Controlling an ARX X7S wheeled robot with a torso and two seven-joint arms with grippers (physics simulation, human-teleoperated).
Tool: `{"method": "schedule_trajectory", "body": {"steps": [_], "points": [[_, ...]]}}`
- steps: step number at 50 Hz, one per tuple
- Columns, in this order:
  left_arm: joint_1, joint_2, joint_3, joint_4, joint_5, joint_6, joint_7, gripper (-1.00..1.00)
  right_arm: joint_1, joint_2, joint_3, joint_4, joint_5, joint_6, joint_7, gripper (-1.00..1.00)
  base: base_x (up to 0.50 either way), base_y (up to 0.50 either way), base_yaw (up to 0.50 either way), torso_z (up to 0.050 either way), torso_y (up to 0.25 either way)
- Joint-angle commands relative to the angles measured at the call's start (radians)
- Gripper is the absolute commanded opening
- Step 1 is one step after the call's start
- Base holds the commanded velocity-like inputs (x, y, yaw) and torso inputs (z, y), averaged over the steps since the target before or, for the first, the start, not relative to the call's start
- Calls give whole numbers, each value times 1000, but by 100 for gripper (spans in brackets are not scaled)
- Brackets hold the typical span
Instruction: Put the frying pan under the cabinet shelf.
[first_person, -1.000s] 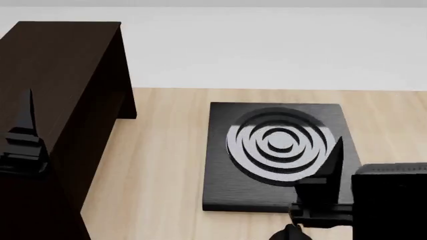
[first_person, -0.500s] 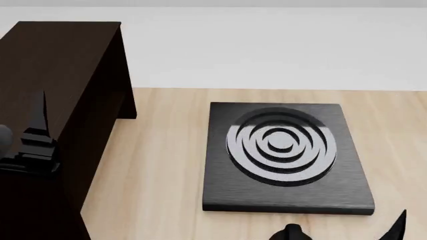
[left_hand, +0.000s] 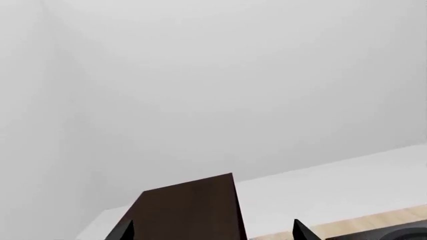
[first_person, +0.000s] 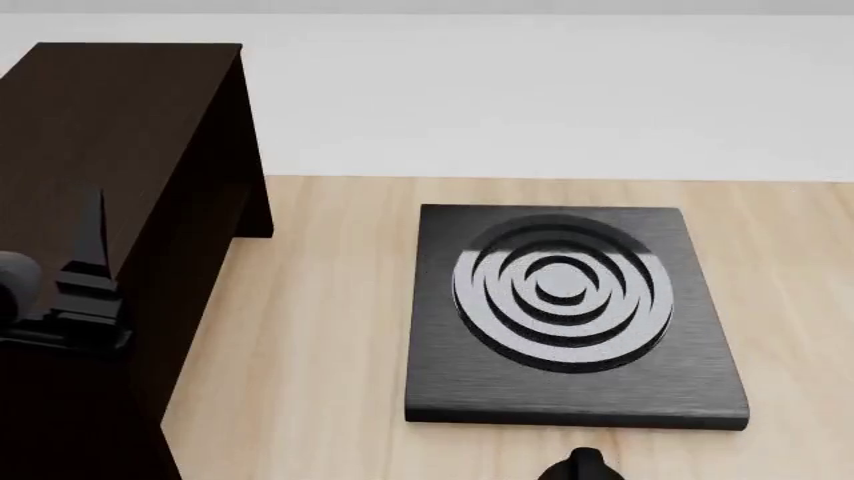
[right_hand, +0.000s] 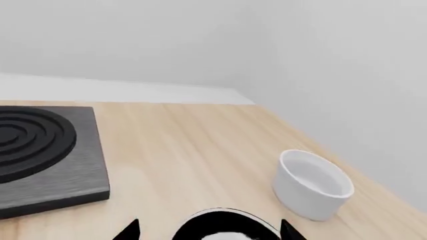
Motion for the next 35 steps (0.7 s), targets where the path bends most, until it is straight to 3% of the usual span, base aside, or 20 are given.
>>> {"method": "schedule_trajectory", "body": {"steps": [1, 26, 35], "points": [[-6, -1, 13, -3, 0, -3, -7, 100, -65, 9, 90, 63, 104, -64, 58, 100, 0, 0, 0, 0, 0], [3, -4, 25, -9, 1, 13, -19, 100, -88, 92, 72, 141, 107, -1, 88, 100, 0, 0, 0, 0, 0], [0, -4, 24, -8, -5, 11, -21, 100, -128, 76, 104, 142, 123, -24, 88, 100, 0, 0, 0, 0, 0]]}}
